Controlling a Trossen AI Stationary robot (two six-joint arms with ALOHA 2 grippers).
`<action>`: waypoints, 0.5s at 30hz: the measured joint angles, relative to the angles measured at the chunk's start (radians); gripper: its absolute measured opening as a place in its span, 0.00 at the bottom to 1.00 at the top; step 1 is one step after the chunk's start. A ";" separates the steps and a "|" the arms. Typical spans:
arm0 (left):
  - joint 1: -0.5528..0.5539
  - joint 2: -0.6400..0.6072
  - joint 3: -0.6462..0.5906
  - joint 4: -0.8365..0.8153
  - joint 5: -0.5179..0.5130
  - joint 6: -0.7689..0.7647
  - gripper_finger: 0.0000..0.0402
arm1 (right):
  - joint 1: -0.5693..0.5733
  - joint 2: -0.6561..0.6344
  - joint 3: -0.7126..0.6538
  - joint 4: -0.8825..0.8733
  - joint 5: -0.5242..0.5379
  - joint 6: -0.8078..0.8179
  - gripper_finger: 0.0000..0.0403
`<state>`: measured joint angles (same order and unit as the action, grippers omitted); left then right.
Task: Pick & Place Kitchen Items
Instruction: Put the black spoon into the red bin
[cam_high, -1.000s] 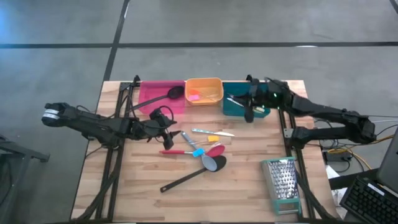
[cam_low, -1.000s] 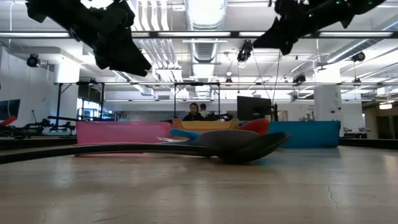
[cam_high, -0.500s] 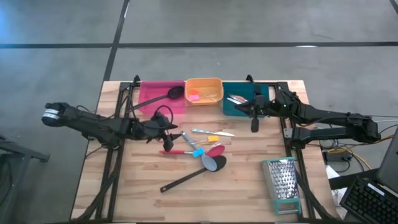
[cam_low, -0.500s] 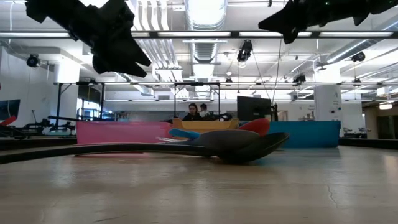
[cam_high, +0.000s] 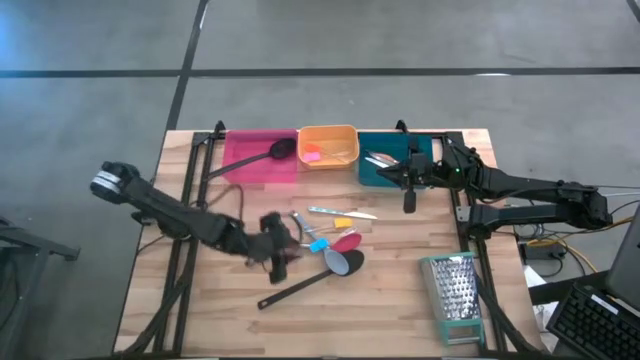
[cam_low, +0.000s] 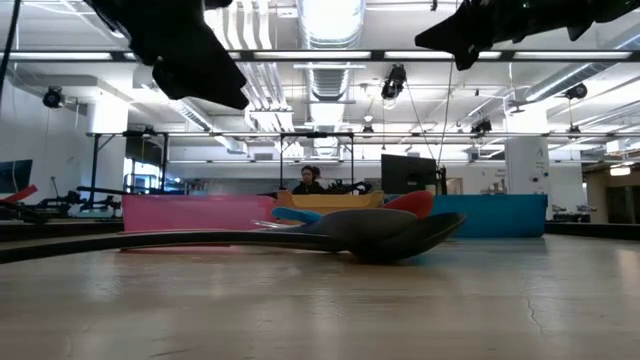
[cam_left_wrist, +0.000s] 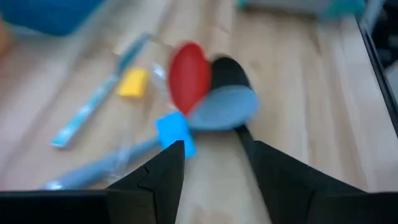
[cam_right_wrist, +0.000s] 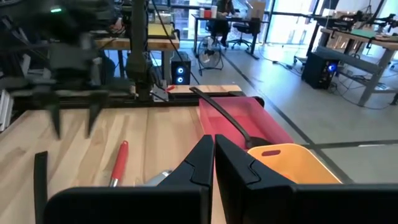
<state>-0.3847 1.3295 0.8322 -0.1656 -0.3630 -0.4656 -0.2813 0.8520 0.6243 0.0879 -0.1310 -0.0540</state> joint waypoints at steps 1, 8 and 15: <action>-0.022 0.029 0.024 -0.017 0.000 0.000 0.47 | 0.000 0.000 0.000 0.000 0.000 0.001 0.02; -0.129 0.204 0.190 -0.202 -0.006 -0.119 0.46 | 0.000 0.000 0.000 -0.002 0.000 0.002 0.02; -0.143 0.313 0.273 -0.271 0.004 -0.294 0.46 | 0.000 0.000 0.000 -0.003 0.000 0.020 0.02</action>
<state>-0.5274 1.6423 1.1050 -0.4362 -0.3587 -0.7594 -0.2813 0.8524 0.6243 0.0849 -0.1311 -0.0337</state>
